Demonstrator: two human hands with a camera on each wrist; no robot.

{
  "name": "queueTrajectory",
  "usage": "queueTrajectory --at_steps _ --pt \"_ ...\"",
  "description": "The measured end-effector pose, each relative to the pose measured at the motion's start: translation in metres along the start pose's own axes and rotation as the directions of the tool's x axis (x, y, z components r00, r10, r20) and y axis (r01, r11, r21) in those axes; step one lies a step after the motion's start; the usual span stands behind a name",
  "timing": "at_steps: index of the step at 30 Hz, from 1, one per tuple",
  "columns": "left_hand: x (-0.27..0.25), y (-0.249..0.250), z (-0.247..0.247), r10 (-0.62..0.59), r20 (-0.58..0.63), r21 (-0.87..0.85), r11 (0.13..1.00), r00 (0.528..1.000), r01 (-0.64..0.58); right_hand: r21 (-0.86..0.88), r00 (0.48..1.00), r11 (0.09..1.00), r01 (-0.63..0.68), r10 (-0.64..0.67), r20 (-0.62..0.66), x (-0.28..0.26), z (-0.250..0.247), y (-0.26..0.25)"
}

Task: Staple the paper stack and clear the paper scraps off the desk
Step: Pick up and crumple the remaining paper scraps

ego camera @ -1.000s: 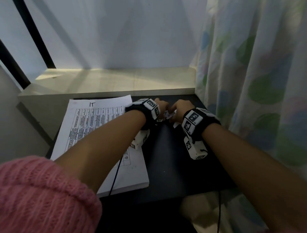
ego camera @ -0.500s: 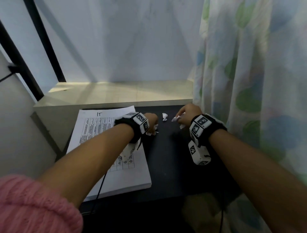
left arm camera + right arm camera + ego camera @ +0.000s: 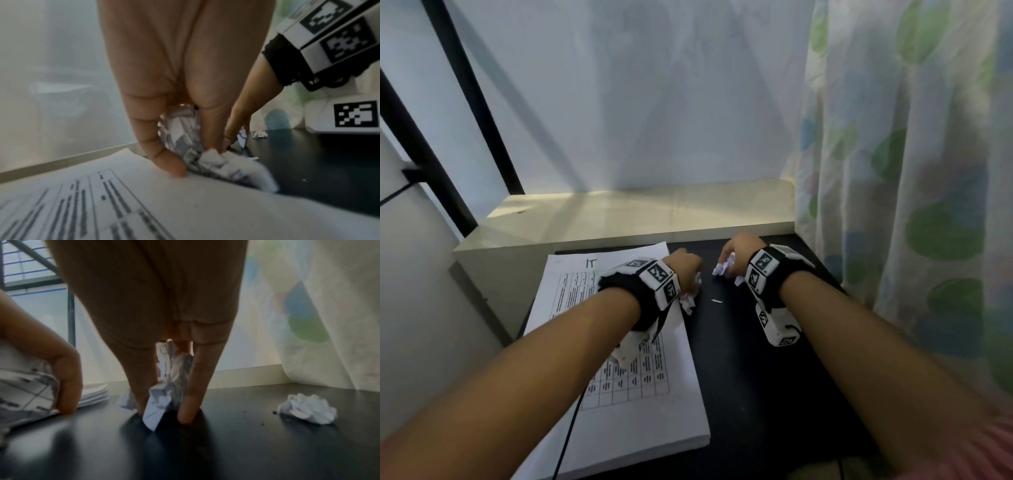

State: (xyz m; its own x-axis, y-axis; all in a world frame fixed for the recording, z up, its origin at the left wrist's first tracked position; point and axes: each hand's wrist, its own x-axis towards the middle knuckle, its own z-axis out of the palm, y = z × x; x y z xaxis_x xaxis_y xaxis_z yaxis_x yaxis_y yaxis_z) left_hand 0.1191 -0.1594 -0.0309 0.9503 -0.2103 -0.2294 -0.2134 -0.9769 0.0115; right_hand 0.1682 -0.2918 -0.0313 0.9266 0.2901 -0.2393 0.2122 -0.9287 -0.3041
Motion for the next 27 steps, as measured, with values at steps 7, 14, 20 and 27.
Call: queueTrajectory --at_steps 7,14,20,27 --pt "-0.014 0.008 0.005 0.071 0.019 -0.043 0.997 0.997 -0.07 -0.086 1.0 0.996 0.007 -0.006 0.009 -0.002 0.004 0.001" --pt "-0.036 0.017 -0.004 0.073 0.158 -0.049 0.997 0.985 -0.066 0.029 0.994 0.998 0.05 -0.047 -0.096 -0.034 0.006 0.014" --pt "-0.043 0.02 0.007 0.149 0.113 0.041 0.987 0.982 -0.155 0.047 0.987 0.988 0.148 -0.144 -0.077 -0.046 0.01 -0.004" --pt "-0.043 0.006 0.005 0.054 0.034 -0.167 0.985 0.998 -0.048 -0.101 0.989 0.985 0.141 -0.145 -0.03 -0.038 0.023 -0.023"
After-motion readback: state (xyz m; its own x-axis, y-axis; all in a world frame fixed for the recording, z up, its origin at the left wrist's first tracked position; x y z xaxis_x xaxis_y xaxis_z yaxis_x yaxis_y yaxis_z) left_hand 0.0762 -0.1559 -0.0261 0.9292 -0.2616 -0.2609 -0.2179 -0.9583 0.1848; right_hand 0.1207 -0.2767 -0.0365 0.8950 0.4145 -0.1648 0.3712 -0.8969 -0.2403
